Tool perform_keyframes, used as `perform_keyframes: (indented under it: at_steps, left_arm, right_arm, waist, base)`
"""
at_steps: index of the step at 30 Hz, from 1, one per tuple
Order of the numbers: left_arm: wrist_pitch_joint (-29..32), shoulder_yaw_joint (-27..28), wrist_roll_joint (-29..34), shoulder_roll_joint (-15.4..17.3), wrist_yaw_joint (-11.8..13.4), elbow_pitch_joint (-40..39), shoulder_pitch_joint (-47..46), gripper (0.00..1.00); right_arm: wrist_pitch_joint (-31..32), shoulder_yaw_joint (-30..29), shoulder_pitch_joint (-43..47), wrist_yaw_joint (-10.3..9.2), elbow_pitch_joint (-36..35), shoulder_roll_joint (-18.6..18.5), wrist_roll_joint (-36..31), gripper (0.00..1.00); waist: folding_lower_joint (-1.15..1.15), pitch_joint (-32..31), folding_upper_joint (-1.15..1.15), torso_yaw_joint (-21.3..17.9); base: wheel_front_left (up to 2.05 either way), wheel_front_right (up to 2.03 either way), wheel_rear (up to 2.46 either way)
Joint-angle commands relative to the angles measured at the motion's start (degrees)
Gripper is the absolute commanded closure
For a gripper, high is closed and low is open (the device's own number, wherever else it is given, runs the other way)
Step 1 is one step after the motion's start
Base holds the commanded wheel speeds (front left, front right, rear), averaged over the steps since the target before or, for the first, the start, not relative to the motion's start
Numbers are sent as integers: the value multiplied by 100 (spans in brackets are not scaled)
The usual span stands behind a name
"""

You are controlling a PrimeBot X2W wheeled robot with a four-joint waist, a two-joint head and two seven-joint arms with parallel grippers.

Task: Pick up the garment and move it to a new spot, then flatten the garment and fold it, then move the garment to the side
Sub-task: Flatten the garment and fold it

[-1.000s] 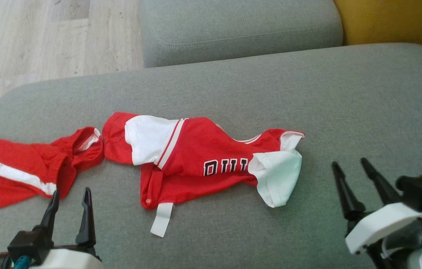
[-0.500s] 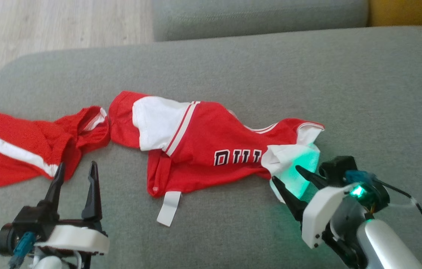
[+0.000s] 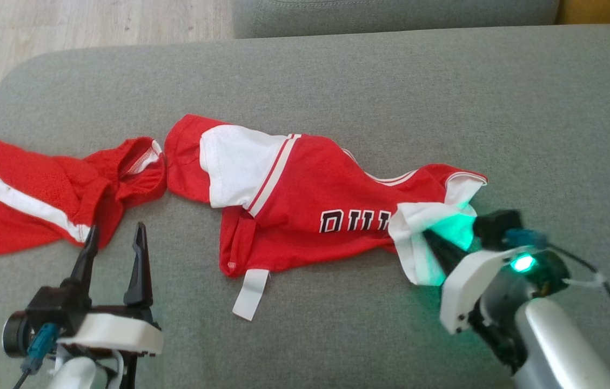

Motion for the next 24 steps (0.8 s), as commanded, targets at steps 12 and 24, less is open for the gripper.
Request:
perform_keyframes:
  at_steps: [12, 24]
  left_arm:
    - [-152, 205, 22, 72, -17, -21, -342, 0]
    - [-188, 194, 3, 82, 18, 22, -325, 0]
  right_arm:
    - [-248, -1781, 364, -4, -853, 283, 15, 100]
    - [-1268, -1851, 698, -4, -1472, 352, 32, 0]
  waist:
    - [-1, -26, 0, -88]
    - [-1, -103, 0, -198]
  base:
    - [0, 0, 0]
    - [0, 0, 0]
